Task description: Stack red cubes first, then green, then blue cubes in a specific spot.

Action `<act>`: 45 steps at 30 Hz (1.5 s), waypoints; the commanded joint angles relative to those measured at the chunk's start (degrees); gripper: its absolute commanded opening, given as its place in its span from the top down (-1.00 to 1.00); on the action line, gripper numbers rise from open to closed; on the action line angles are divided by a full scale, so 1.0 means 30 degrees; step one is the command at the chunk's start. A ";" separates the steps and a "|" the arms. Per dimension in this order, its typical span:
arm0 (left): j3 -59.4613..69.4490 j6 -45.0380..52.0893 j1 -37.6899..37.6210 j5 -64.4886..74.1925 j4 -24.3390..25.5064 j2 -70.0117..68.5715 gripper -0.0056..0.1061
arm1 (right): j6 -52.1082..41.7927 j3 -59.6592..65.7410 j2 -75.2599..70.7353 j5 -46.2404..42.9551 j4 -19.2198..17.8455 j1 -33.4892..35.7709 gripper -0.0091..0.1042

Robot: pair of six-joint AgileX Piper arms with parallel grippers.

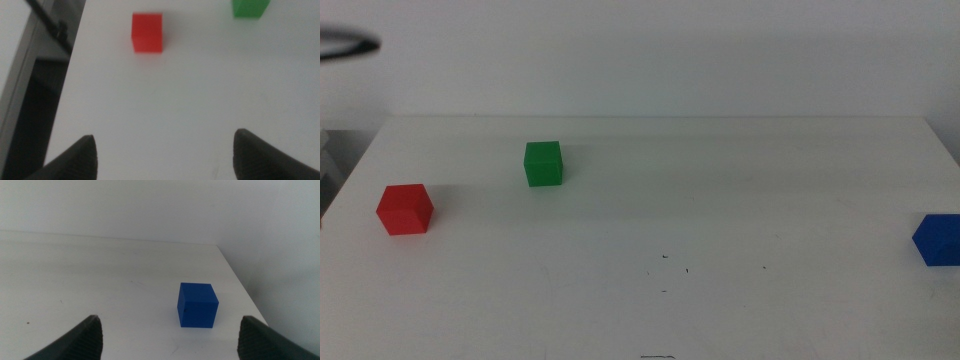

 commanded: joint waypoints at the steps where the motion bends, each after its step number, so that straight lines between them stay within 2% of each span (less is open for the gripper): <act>1: -0.2672 -0.0020 0.0021 0.1650 0.0418 0.1620 -0.73 | -0.0071 -0.0181 -0.0295 -0.1416 -0.0245 -0.0129 -0.80; 7: -0.6404 0.0770 0.0042 0.4799 0.0499 0.5206 -0.73 | -0.0071 -0.0181 -0.0295 -0.1416 -0.0245 -0.0129 -0.80; 16: -0.9465 0.1442 0.0434 0.5144 0.0596 0.9736 -0.73 | -0.0071 -0.0181 -0.0295 -0.1416 -0.0245 -0.0129 -0.80; 25: -1.2343 0.4823 0.3100 0.5872 -0.2543 1.4892 -0.73 | -0.0071 -0.0181 -0.0295 -0.1416 -0.0245 -0.0129 -0.79; 34: -1.3403 0.5055 0.3073 0.3988 -0.3078 1.8699 -0.73 | -0.0071 -0.0181 -0.0295 -0.1416 -0.0245 -0.0129 -0.79; 42: -1.3403 0.5414 0.3032 0.1640 -0.4003 2.0559 -0.73 | -0.0071 -0.0181 -0.0295 -0.1416 -0.0245 -0.0129 -0.79; 45: -1.3403 0.5428 0.2870 0.0921 -0.3892 2.1051 -0.73 | -0.0071 -0.0181 -0.0295 -0.1416 -0.0245 -0.0129 -0.79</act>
